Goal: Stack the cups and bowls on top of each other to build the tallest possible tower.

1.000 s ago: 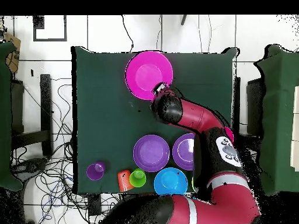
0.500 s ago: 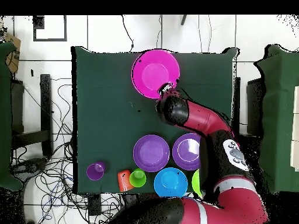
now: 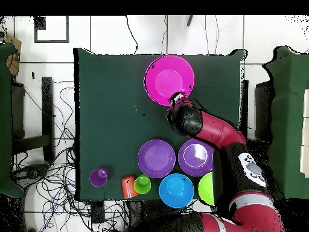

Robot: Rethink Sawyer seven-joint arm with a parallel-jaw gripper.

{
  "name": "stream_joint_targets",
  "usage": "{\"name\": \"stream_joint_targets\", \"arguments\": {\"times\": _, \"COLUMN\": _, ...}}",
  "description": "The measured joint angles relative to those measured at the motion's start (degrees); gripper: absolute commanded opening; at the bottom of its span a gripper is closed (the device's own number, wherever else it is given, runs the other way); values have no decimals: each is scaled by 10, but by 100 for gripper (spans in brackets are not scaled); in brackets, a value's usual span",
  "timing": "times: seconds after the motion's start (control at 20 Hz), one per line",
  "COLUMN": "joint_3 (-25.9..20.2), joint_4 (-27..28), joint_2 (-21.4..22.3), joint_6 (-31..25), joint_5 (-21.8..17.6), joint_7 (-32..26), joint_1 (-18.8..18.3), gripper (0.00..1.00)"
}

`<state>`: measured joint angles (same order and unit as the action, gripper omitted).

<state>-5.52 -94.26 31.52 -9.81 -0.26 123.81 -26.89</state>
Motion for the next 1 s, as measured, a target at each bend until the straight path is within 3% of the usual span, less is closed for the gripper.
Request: {"name": "stream_joint_targets", "arguments": {"times": 1.0, "joint_3": -2, "joint_4": -39, "joint_2": 16, "joint_6": 3, "joint_5": 0, "joint_7": 0, "joint_1": -3, "gripper": 0}}
